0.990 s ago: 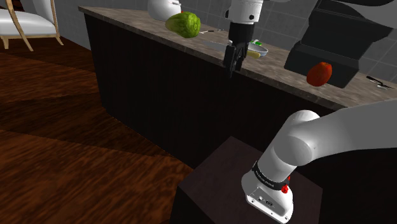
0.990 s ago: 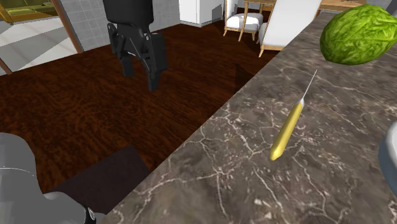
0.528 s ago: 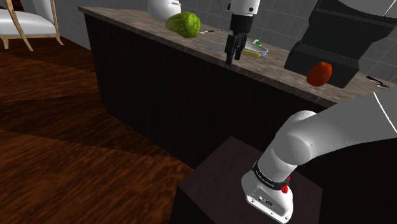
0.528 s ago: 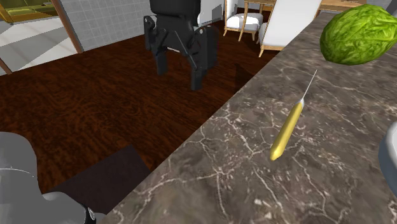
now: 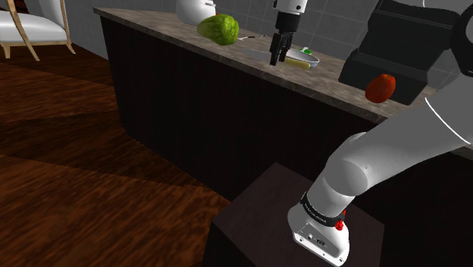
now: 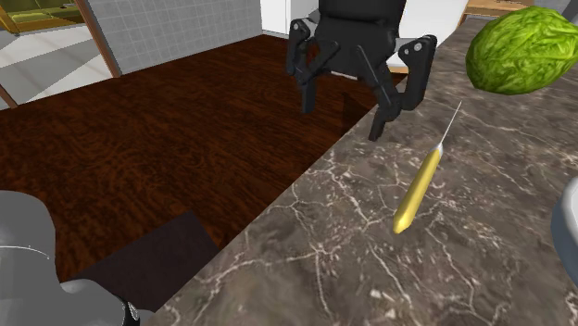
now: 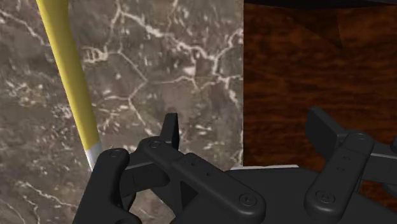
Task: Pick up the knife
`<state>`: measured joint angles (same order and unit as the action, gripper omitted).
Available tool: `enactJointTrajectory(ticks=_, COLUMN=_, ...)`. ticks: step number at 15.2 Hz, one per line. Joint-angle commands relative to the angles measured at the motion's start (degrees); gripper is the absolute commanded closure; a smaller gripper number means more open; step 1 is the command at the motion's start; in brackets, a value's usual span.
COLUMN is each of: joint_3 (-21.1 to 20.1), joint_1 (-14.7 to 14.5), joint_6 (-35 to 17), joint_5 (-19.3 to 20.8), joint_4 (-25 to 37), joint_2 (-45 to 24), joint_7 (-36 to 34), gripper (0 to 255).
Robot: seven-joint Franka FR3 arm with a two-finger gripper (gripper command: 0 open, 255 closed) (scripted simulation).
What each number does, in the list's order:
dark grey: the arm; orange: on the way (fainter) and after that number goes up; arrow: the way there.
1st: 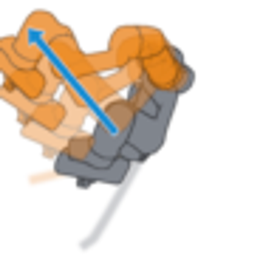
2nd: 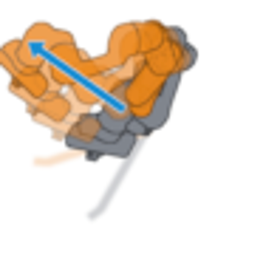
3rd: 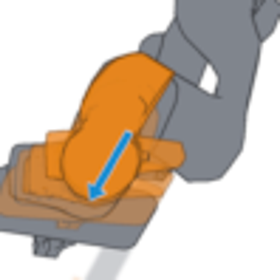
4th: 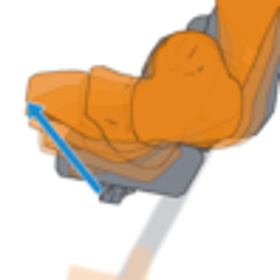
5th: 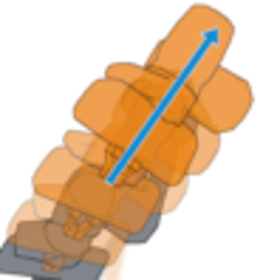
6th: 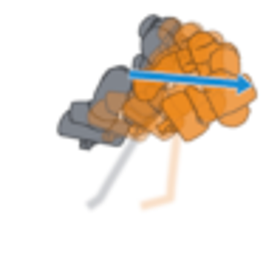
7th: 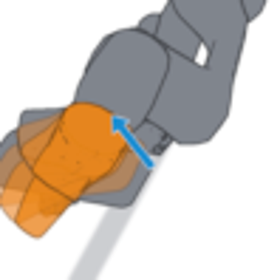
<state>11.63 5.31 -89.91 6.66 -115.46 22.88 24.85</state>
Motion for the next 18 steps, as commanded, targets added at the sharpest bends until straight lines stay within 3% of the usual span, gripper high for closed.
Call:
enactJointTrajectory(ticks=1, joint_3=1.74, joint_1=0.27, joint_6=-0.02, joint_5=-0.37, joint_4=4.24, joint_2=-3.67, joint_7=2.54, gripper=0)
enactJointTrajectory(ticks=8, joint_3=7.82, joint_1=2.18, joint_6=0.65, joint_5=-4.18, joint_4=19.93, joint_2=-17.32, joint_7=12.19, gripper=0)
enactJointTrajectory(ticks=18, joint_3=7.78, joint_1=2.30, joint_6=-5.36, joint_5=-3.87, joint_4=12.98, joint_2=-16.33, joint_7=11.94, gripper=0)
